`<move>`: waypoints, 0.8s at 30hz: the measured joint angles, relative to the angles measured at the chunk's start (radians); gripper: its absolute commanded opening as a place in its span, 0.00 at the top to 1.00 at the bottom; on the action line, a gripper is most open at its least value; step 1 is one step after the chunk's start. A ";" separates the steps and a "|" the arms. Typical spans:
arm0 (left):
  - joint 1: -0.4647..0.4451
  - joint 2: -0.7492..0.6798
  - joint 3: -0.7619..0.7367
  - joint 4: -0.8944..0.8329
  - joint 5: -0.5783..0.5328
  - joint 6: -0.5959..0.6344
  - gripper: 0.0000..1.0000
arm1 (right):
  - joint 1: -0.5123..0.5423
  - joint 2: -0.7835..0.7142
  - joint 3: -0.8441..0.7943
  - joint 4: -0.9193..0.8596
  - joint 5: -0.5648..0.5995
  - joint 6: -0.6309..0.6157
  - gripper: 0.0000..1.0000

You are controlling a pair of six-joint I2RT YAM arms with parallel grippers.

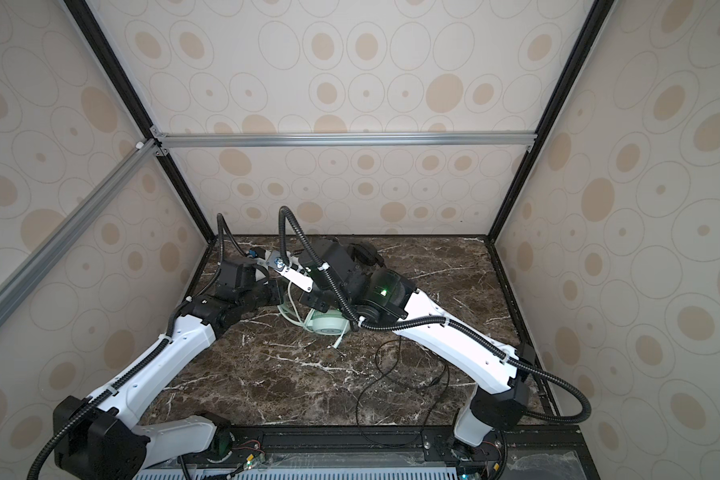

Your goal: Wrap the headphones

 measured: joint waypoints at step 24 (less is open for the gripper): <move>0.056 0.080 0.089 0.057 0.090 -0.155 1.00 | 0.075 0.056 -0.014 0.053 -0.044 0.080 1.00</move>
